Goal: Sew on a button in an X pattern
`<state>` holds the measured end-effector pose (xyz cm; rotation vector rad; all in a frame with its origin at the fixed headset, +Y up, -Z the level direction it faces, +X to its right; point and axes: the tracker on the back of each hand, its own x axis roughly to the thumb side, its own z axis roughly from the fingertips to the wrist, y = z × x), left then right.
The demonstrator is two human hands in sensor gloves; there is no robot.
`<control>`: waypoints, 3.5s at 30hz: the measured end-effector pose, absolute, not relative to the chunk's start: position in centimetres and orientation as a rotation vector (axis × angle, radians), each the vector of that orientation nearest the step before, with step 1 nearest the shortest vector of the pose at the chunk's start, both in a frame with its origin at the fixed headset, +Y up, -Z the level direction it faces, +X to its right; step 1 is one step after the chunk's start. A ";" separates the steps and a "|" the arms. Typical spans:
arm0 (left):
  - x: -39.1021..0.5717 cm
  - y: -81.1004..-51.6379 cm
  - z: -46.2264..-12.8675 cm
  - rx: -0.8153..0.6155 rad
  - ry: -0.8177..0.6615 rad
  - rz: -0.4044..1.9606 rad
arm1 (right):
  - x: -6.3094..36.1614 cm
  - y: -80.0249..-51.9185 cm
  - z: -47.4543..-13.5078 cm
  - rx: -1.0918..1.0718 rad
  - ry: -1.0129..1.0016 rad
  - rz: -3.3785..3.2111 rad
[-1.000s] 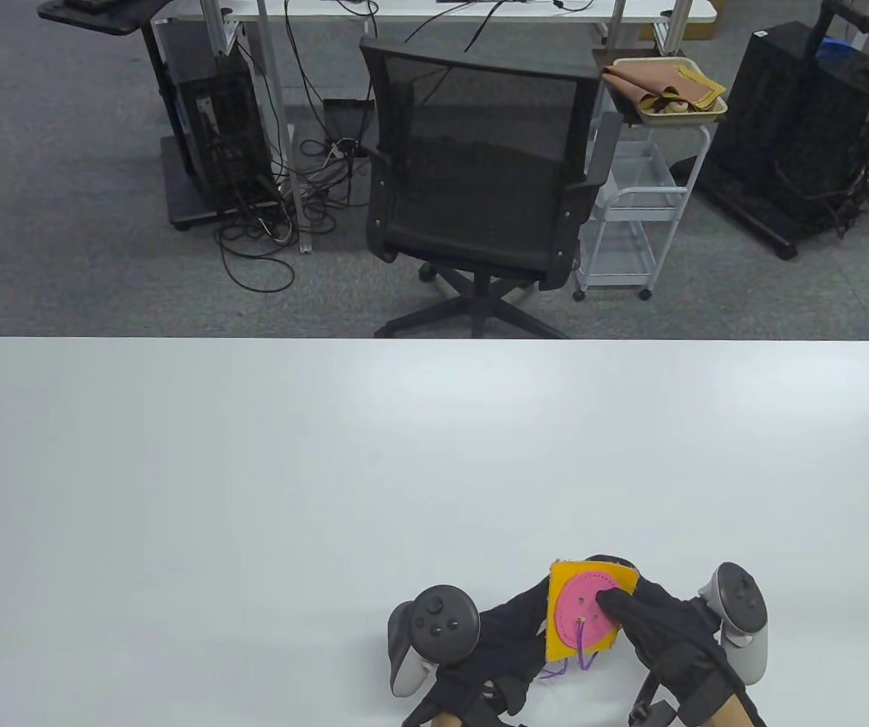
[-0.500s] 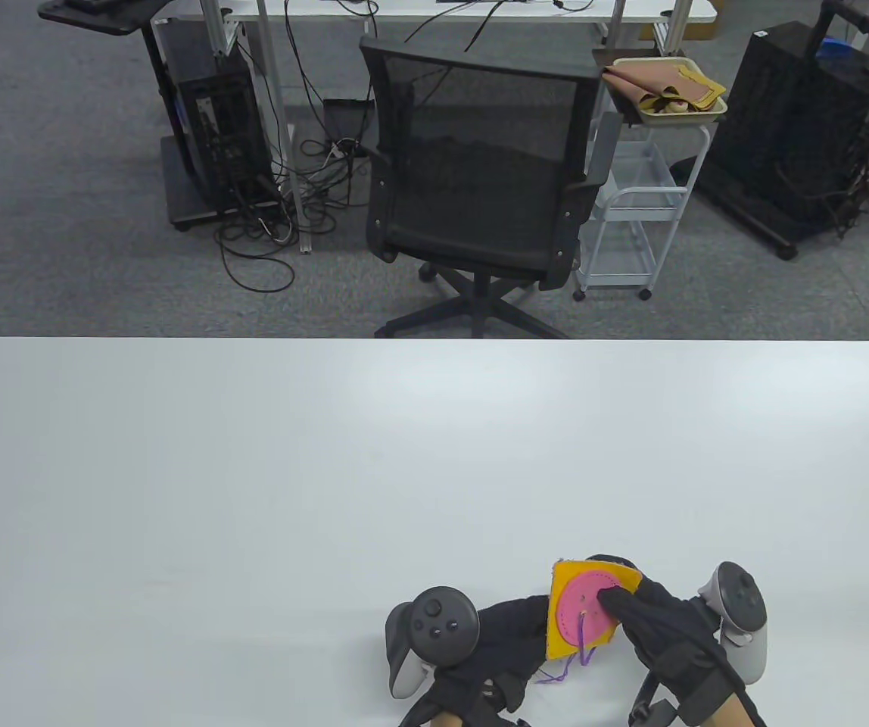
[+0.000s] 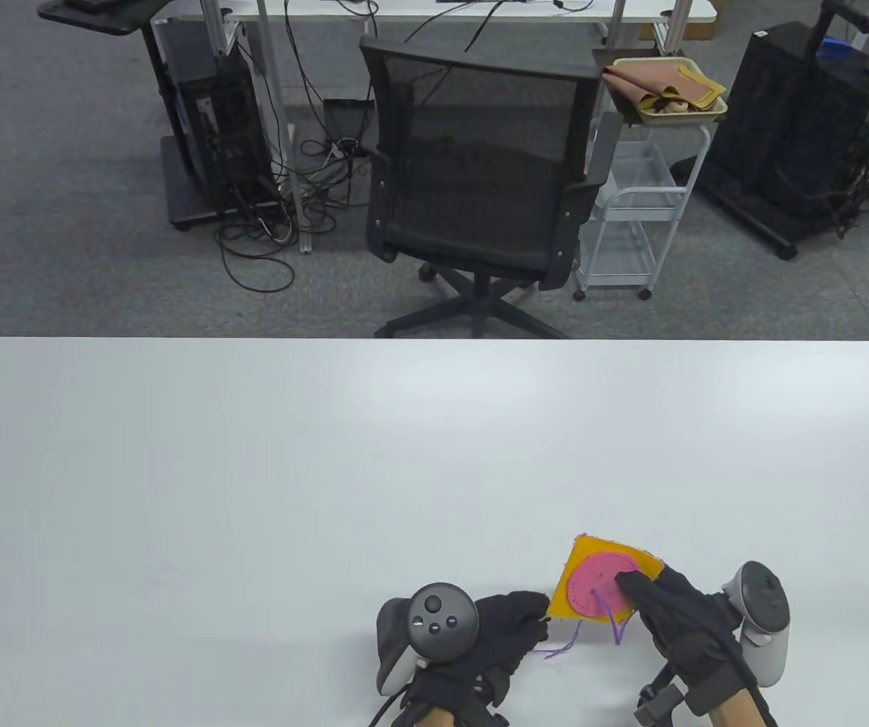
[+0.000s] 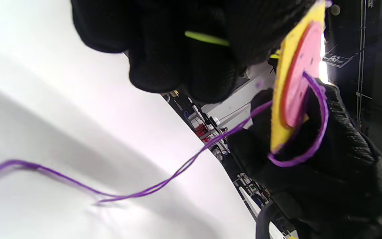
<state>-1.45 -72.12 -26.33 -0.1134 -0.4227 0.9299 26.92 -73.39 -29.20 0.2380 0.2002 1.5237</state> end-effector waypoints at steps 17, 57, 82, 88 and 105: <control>-3.7 -72.8 -26.9 -0.072 -0.247 0.736 | 27.2 -73.5 -29.3 0.194 0.182 1.519; -5.6 -73.8 -27.4 -0.025 -0.111 0.548 | 27.8 -73.7 -29.2 0.063 0.135 1.524; -8.3 -74.6 -27.5 0.034 0.048 0.592 | 29.2 -73.0 -29.2 0.039 0.121 1.422; -7.8 -74.2 -27.4 0.085 0.032 0.550 | 28.8 -73.1 -29.3 0.075 0.128 1.403; -6.5 -73.7 -27.3 0.123 -0.021 0.440 | 28.6 -73.0 -29.3 0.122 0.135 1.366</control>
